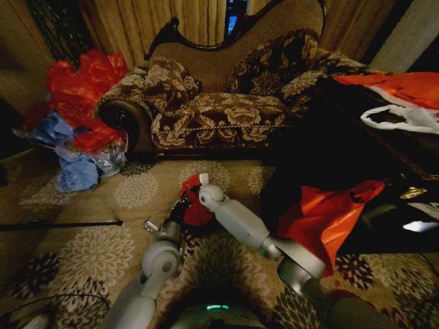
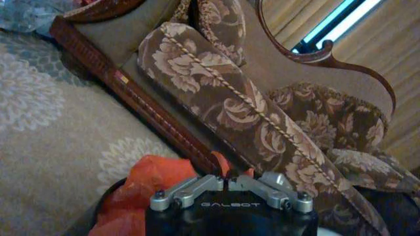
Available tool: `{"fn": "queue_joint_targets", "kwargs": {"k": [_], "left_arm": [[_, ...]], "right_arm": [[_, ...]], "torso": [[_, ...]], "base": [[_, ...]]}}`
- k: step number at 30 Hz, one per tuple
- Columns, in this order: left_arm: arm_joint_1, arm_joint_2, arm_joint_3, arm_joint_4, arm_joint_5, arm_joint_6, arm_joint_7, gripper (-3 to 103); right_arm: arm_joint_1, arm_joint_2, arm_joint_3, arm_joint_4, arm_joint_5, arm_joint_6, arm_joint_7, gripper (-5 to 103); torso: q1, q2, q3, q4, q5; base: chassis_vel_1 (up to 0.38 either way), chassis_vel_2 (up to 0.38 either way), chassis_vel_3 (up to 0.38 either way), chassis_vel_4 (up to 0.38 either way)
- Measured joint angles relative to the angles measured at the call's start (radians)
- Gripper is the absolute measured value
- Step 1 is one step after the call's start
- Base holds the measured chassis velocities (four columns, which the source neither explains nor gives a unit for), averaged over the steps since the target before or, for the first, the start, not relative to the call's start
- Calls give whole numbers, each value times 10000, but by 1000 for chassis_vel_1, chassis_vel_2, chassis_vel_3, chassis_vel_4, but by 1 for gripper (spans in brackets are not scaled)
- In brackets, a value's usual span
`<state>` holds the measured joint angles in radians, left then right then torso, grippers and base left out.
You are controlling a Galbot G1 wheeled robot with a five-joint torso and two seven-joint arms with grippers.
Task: Place a garbage bag over the trash bin.
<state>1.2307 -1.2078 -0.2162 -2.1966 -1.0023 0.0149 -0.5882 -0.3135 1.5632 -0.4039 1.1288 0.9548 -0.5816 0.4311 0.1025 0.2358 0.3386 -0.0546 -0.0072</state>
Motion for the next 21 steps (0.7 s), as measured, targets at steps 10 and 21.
{"fn": "queue_joint_targets", "kwargs": {"k": [10,21], "left_arm": [[-65,-46,74,46,5,13,5,0],[-57,-267,20,58,122,7,-11,0]], "right_arm": [[133,445,348,-2035,-690,232,-777,0],[8,448,304,-2877,-1002,447,-1426,0]], "torso": [[0,0,0,3,-2],[0,0,0,3,0]], "base": [[0,0,0,0],[0,0,0,0]]}}
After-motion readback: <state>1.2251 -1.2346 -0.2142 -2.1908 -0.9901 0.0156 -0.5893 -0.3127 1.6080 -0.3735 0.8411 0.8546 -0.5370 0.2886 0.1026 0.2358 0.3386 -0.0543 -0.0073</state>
